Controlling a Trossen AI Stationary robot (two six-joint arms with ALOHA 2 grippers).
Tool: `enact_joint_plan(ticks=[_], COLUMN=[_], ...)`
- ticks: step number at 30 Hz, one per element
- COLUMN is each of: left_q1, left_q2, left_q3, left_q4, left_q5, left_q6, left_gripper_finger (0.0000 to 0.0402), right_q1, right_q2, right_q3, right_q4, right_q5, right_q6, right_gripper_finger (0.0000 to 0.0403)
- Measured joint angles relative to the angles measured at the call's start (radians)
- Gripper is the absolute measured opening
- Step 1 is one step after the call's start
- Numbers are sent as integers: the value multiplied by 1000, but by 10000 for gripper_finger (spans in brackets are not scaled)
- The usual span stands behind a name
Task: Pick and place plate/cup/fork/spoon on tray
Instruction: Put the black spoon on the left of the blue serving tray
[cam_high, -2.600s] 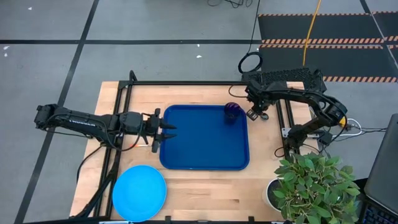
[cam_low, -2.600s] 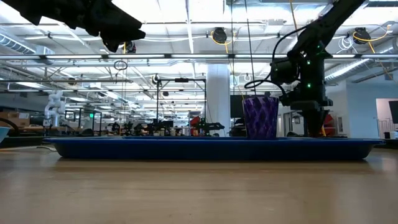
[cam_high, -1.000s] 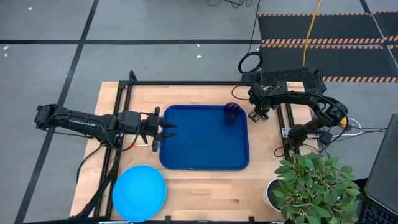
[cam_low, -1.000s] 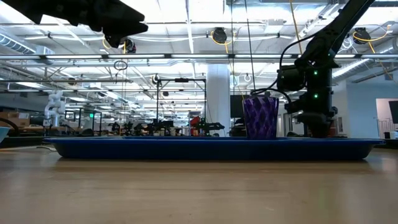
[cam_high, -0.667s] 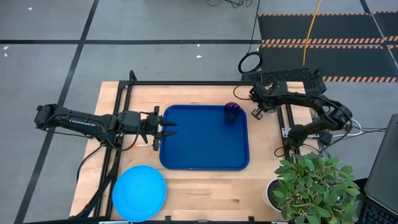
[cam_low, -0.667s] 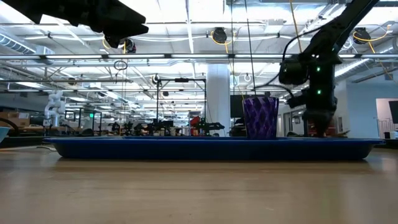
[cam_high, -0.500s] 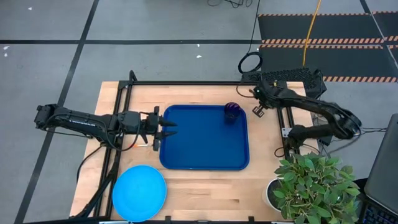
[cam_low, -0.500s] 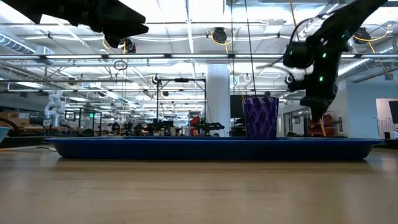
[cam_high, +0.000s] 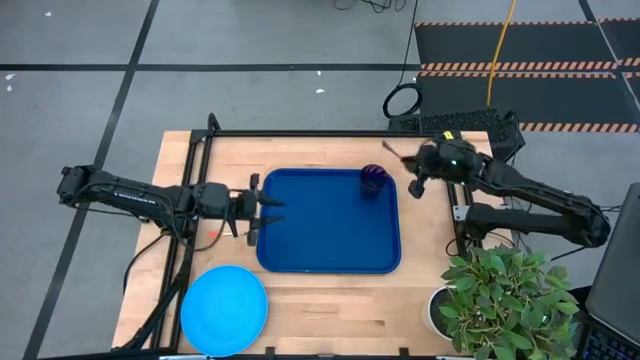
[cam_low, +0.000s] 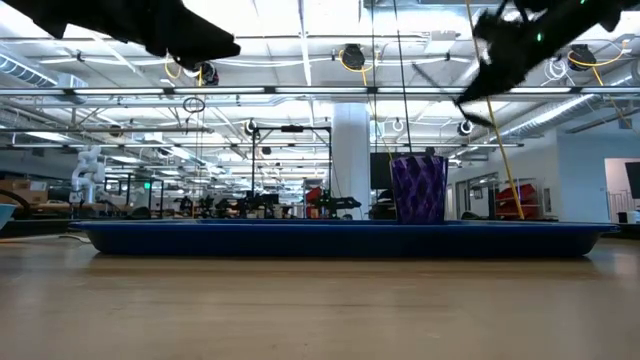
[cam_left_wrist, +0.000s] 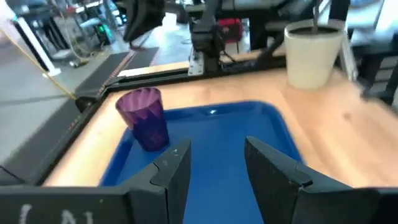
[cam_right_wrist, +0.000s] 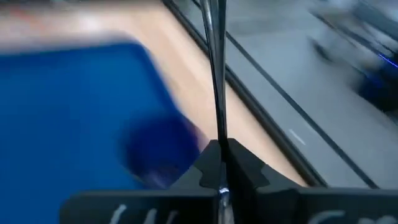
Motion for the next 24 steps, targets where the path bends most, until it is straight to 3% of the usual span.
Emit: enact_joint_plan(ticks=[7,10,15,19,24], left_q1=[-87,-109,-127,-120,-109], left_q2=[86,115,143,157,170], left_q3=[-1,-1,0,0,0], left_q4=[105,194,292,291,337], left_q5=[-270,-299,-226,-141,52], left_q6=[232,374,598,593,557], left_gripper_finger=[154,154,154,154,141], right_q1=[163,220,297,342,377], right_q2=[95,192,346,441,531], right_q3=[1,1,1,1,1], right_q4=[208,288,397,511,616], right_q5=[-277,-421,-506,-542,-541], right_q6=[157,215,246,245,235], right_gripper_finger=[0,0,0,0,0])
